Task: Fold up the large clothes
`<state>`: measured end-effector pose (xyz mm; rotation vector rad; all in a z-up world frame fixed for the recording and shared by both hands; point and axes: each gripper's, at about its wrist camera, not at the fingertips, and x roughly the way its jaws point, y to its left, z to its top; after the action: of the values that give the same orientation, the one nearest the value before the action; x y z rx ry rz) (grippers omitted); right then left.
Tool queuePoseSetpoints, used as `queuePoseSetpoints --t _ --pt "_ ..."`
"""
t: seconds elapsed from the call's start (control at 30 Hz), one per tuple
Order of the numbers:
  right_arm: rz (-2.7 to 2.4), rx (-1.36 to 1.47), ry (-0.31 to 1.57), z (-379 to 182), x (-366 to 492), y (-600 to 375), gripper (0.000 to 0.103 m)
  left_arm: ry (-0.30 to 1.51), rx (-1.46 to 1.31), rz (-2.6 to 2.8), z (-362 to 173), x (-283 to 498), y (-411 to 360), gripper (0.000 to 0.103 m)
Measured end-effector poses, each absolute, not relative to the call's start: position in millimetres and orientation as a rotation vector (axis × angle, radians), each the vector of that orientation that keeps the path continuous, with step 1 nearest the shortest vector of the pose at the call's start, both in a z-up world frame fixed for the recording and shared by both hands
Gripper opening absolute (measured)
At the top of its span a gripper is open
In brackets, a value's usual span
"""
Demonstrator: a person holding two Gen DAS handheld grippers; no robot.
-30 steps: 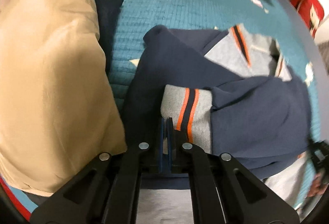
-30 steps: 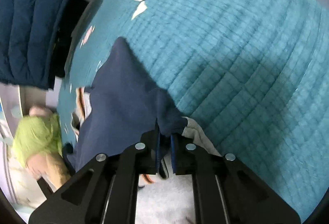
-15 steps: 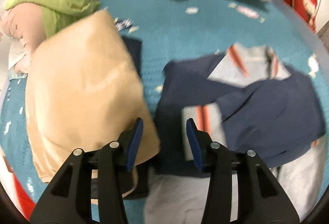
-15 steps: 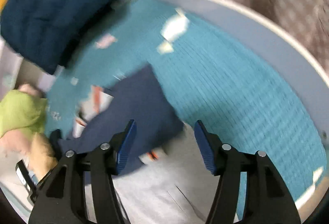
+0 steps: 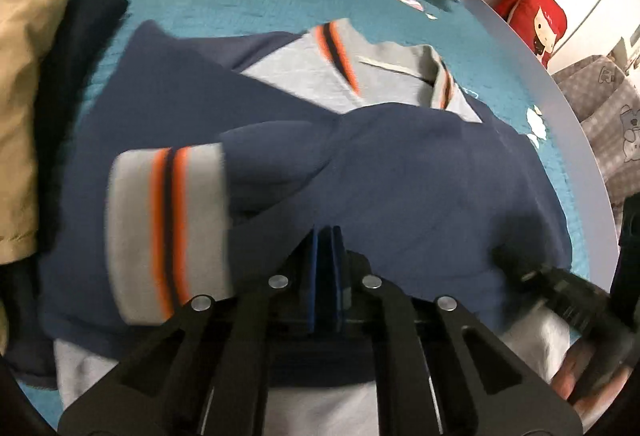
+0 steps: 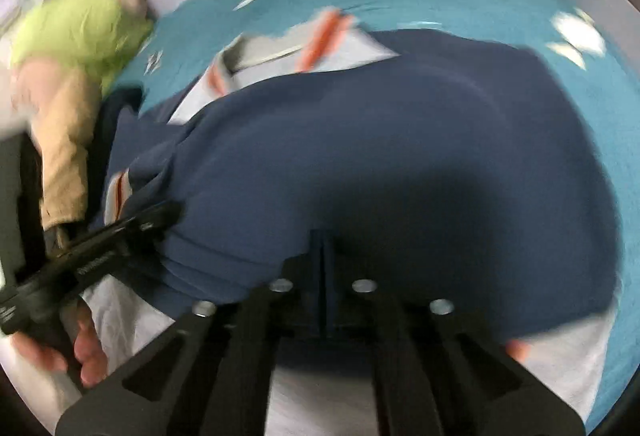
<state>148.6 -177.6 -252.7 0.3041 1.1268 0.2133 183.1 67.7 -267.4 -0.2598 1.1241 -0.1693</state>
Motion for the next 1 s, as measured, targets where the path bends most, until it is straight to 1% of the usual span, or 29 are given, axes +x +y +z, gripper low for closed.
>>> queuePoseSetpoints --t 0.07,0.13,0.2,0.23,0.3,0.37,0.4,0.43,0.47,0.57,0.6,0.67,0.73,0.77,0.83,0.9,1.0 --pt "0.103 0.324 1.104 -242 136 -221 0.0 1.121 -0.257 -0.151 -262 182 77 0.002" --pt "-0.119 0.221 1.099 -238 127 -255 0.0 1.105 -0.23 -0.12 -256 181 81 0.002" --pt "-0.062 0.408 1.094 -243 121 -283 0.0 1.091 -0.192 -0.1 -259 184 80 0.002" --pt "-0.053 0.447 1.113 -254 123 -290 0.0 1.104 -0.188 -0.101 -263 186 78 0.002" --pt "-0.052 0.356 1.112 -264 129 -281 0.0 1.12 -0.179 -0.099 -274 194 80 0.002" --pt "-0.116 0.343 1.132 -248 134 -270 0.001 1.146 -0.11 -0.083 -262 196 73 0.002" --pt "-0.121 0.379 1.105 -235 130 -269 0.003 1.144 -0.116 -0.065 -248 192 72 0.003" --pt "-0.107 0.404 1.035 -213 130 -265 0.003 1.108 -0.143 -0.064 -232 186 73 0.003" --pt "-0.088 0.399 0.985 -197 131 -259 0.006 1.067 -0.151 -0.098 -218 181 72 0.003" --pt "0.068 0.383 0.872 -168 152 -221 0.006 0.977 -0.104 -0.125 -198 184 61 0.003" --pt "0.11 0.355 0.861 -169 166 -209 0.005 0.968 -0.106 -0.131 -199 191 57 0.003" --pt "0.152 0.298 0.905 -189 199 -177 0.006 0.98 -0.13 -0.123 -209 211 52 0.003" --pt "0.237 0.339 0.964 -217 220 -152 0.005 0.996 -0.181 -0.128 -233 230 47 0.003" --pt "0.255 0.309 0.989 -229 227 -137 0.003 1.008 -0.188 -0.122 -243 234 47 0.003" --pt "0.233 0.203 1.051 -260 234 -115 0.003 1.059 -0.186 -0.102 -272 247 45 0.002" --pt "0.245 0.202 1.043 -273 239 -121 0.0 1.012 -0.167 -0.138 -283 245 48 0.002" --pt "0.123 0.187 1.029 -264 240 -154 0.0 1.002 -0.09 -0.098 -276 243 60 0.002"
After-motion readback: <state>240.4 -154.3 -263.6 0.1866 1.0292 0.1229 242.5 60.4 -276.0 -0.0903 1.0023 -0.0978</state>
